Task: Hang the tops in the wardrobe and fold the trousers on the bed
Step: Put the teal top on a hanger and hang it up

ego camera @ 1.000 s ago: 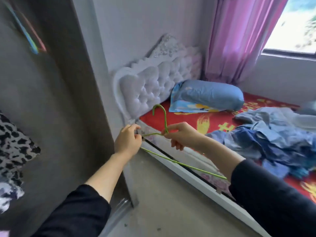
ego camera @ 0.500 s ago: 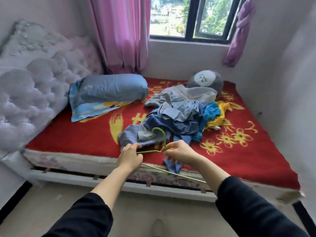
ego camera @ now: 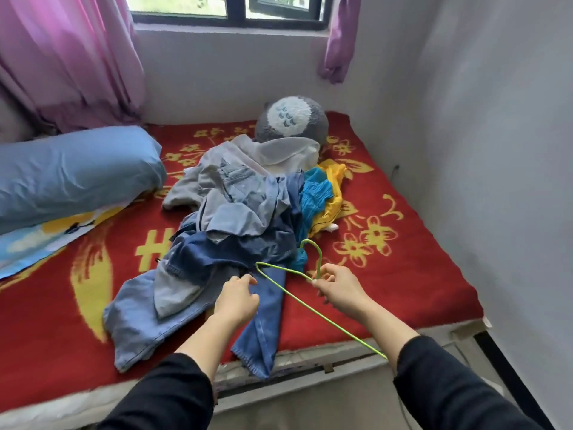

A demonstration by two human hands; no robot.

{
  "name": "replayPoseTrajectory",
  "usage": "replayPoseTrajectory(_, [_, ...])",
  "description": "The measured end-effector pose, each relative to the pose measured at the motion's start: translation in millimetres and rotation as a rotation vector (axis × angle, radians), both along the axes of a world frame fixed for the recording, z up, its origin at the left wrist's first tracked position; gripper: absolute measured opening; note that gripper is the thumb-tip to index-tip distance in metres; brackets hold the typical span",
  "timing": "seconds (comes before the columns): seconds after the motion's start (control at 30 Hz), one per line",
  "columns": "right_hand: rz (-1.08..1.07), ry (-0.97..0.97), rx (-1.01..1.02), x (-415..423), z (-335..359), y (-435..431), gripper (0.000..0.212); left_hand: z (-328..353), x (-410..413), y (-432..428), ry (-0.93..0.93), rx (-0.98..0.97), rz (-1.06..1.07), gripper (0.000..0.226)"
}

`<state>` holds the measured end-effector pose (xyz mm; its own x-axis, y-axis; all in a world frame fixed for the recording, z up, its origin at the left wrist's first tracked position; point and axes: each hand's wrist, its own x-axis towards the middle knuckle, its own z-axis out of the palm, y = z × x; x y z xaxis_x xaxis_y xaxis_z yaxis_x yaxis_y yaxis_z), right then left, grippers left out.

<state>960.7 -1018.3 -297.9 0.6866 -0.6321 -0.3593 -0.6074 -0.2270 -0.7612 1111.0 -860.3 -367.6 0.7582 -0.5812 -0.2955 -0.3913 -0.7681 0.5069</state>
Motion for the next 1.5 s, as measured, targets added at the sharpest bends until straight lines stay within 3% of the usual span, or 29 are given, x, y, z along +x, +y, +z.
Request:
replayPoseTrajectory(0.23, [-0.152, 0.037, -0.115, 25.7, -14.5, -112.7, 0.013, -13.5, 34.7, -128.0, 0.054, -0.031, -0.099, 0.039])
replayPoseTrajectory(0.7, [-0.047, 0.260, -0.166, 130.3, -114.5, -383.5, 0.014, -111.4, 117.6, -399.7, 0.135, 0.016, 0.003, 0.029])
replayPoseTrajectory(0.87, [-0.036, 0.264, -0.155, 139.8, -163.4, -425.2, 0.010, -159.3, 148.3, -450.2, 0.031, 0.161, -0.070, 0.045])
replayPoseTrajectory(1.03, [-0.038, 0.266, -0.088, 127.4, -199.5, -445.4, 0.012, -188.6, 168.4, -468.4, -0.032, 0.428, -0.141, 0.041])
replayPoseTrajectory(1.13, [-0.037, 0.264, -0.055, 122.2, -205.6, -452.1, 0.018, -181.0, 174.6, -474.5, 0.033, 0.173, 0.081, 0.031])
replayPoseTrajectory(1.27, [-0.009, 0.247, -0.024, 124.2, -186.0, -448.9, 0.007, -133.0, 182.0, -462.8, 0.364, -0.224, 0.494, 0.032])
replayPoseTrajectory(1.37, [-0.008, 0.199, -0.012, 132.4, -168.1, -441.4, 0.012, -94.5, 189.6, -453.3, 0.603, -0.324, 0.578, 0.032])
replayPoseTrajectory(1.5, [-0.079, 0.011, 0.107, 147.2, -137.2, -424.3, 0.026, -22.5, 194.1, -453.7, 0.913, -0.620, 0.579, 0.034])
